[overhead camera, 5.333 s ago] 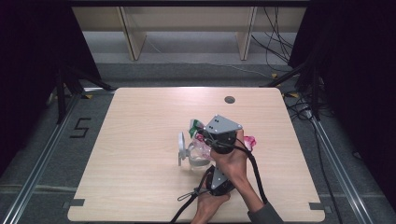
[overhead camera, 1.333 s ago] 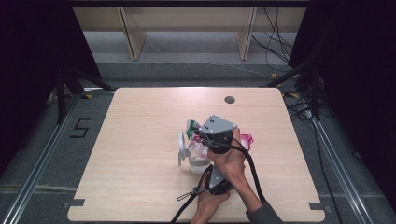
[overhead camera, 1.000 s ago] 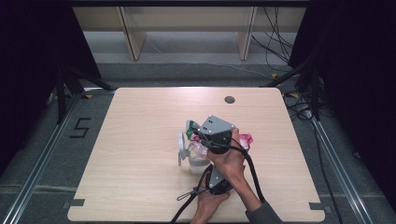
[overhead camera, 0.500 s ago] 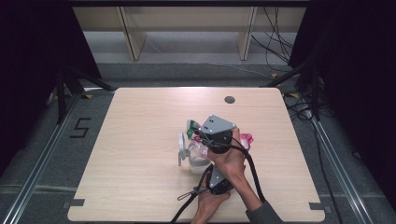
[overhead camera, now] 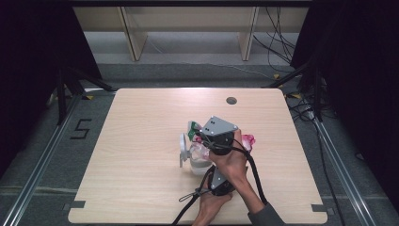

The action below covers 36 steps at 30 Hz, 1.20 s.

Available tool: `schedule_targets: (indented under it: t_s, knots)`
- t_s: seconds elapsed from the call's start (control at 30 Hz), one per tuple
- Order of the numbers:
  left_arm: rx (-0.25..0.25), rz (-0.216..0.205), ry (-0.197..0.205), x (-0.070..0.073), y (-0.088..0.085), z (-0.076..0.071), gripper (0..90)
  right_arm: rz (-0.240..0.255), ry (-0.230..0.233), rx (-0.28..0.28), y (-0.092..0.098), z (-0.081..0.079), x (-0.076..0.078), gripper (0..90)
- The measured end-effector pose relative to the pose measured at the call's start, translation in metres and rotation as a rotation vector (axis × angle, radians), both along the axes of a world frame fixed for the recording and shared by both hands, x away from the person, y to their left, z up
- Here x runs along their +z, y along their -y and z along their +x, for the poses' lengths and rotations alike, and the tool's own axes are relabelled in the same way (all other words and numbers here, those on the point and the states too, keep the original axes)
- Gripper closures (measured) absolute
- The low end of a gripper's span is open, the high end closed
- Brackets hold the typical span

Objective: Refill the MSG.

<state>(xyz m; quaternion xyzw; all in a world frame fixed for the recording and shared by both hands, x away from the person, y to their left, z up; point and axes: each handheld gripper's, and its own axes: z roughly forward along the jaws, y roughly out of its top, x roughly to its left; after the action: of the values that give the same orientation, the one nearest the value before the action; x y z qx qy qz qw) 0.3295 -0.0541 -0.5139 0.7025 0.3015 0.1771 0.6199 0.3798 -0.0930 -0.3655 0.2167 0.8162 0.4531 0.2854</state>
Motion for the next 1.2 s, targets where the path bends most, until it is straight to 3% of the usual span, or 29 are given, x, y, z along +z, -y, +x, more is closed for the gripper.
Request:
schedule_targets:
  t_s: [0.2,0.3,0.33,0.43,0.57,0.6,0.7,0.77,0.93,1.2]
  knots:
    - [-0.001,-0.026,-0.006,0.0014,0.0013,-0.0006,75.3,-0.001,0.001,0.009,-0.0008,-0.0016,0.0017,90.0]
    - [-0.003,-0.016,-0.008,0.0009,0.0014,-0.0007,75.2,-0.006,-0.01,0.005,-0.0009,-0.0001,-0.0001,90.0]
    - [-0.021,0.027,0.003,0.0013,-0.0016,0.0002,75.3,-0.004,-0.008,0.007,0.0001,-0.0001,0.0005,90.0]
    - [-0.019,0.04,0.01,0.0024,-0.0024,0.0001,75.3,-0.001,0.001,0.006,0.0005,-0.0008,0.0021,90.0]
    - [-0.02,0.031,0.009,0.0021,-0.0022,0.0006,75.3,0.007,-0.018,-0.001,-0.0004,-0.0034,0.0026,90.0]
    - [-0.008,-0.012,-0.003,0.0025,0.0006,0.0003,75.3,0.004,-0.01,-0.003,-0.0002,-0.0027,0.0026,90.0]
    - [-0.003,-0.01,0.003,0.0016,0.0014,0.0011,75.3,0.002,-0.006,-0.004,0.0005,-0.0018,0.0024,90.0]
    - [-0.02,0.039,0.01,0.0021,-0.0006,0.0015,75.3,0.003,-0.008,-0.004,0.0018,-0.0008,0.0027,90.0]
    - [-0.019,0.036,0.009,0.0024,-0.0005,0.0019,75.3,0.004,0.002,0.002,0.0027,0.0004,0.0033,90.0]
    - [-0.026,0.03,0.008,0.0046,0.0012,0.0043,75.3,0.01,-0.018,0.003,0.0047,0.002,0.0046,90.0]
